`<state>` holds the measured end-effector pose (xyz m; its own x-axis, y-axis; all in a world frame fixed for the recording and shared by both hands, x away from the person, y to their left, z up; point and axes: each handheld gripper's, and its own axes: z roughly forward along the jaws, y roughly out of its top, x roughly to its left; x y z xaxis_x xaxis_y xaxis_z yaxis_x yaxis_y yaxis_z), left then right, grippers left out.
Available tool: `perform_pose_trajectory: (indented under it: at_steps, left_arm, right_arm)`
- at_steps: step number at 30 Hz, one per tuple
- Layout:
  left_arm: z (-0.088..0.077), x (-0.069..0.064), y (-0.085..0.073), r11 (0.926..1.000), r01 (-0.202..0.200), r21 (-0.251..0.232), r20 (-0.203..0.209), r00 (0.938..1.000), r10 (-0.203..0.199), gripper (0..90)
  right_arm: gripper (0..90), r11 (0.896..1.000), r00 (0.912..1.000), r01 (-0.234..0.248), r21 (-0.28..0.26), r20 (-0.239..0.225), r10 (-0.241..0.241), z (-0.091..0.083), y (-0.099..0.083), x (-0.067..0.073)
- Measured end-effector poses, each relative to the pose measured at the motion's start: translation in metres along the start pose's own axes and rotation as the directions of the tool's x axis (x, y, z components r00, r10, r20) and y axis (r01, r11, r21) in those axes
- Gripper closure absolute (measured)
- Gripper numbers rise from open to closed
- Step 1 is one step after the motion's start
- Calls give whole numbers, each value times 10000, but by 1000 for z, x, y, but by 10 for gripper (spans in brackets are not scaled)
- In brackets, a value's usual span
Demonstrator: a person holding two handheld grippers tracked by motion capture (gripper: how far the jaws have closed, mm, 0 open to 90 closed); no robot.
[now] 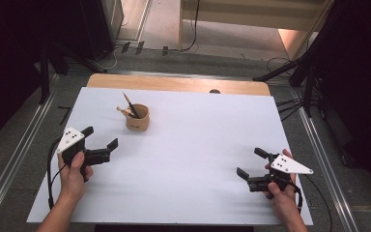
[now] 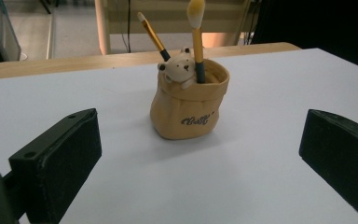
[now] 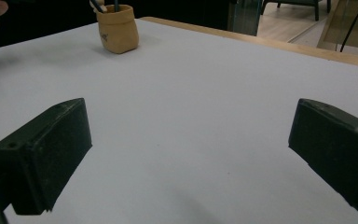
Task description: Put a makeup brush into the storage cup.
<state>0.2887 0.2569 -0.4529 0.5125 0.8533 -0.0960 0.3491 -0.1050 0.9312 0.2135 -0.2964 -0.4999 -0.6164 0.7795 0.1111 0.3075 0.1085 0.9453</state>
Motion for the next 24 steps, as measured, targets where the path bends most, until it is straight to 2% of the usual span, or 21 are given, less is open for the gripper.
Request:
perform_pose_trajectory:
  at_steps: [10,24]
  left_arm:
    - [-15,7,-15,10000,-58,70,-284,9996,60,0]
    - [-31,10,-23,9999,-98,79,-426,9990,101,0]
  right_arm:
    - [0,10000,10000,4,-5,24,-4,0,0,0]
    - [0,10000,10000,25,37,53,-25,0,0,0]
